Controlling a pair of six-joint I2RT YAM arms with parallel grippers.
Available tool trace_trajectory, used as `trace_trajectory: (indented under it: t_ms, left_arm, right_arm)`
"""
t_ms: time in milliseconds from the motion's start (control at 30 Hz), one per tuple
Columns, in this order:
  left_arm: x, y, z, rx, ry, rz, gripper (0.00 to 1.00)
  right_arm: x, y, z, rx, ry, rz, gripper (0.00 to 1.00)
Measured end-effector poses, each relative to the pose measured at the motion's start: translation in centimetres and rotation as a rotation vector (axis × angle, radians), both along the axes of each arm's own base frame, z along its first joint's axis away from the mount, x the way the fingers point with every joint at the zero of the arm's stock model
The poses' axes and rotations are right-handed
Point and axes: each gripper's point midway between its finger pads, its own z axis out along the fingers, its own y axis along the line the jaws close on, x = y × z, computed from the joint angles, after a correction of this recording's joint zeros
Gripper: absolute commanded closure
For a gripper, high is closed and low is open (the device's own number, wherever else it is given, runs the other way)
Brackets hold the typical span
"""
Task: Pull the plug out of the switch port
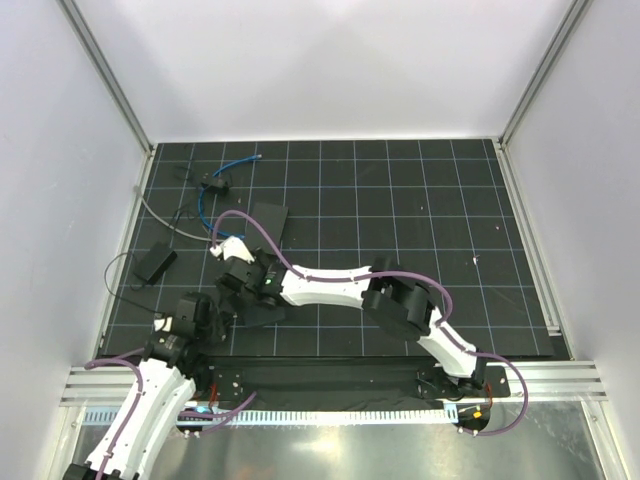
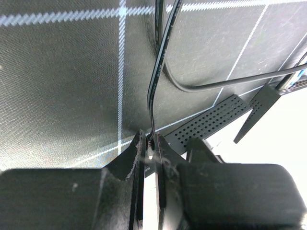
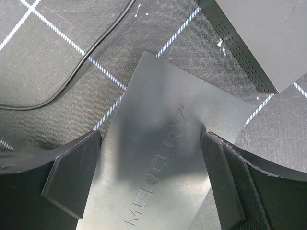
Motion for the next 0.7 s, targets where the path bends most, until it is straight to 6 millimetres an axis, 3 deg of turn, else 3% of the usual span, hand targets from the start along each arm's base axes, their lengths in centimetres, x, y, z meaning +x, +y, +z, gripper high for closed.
trace_trajectory:
  t_ms: [300, 367, 567, 700]
  left_arm:
    - [-0.3, 1.2, 0.8, 0.075, 0.010, 0.010, 1.00]
    - [0.2, 1.5, 2.4, 0.096, -0.009, 0.009, 1.00]
    - [3.2, 2.5, 10.3, 0.225, -0.135, -0.038, 1.00]
    - [4.5, 3.3, 14.1, 0.359, -0.151, -0.107, 0.99]
  right_arm:
    - [-0.1, 0.2, 0.2, 0.027, -0.020, 0.060, 0.07]
    - [-0.2, 0.3, 0.4, 0.030, -0.012, 0.069, 0.07]
    - [-0.3, 0.1, 0.8, 0.040, 0.061, 0.088, 0.06]
    - [-0.2, -1.5, 1.4, 0.049, 0.164, 0.063, 0.06]
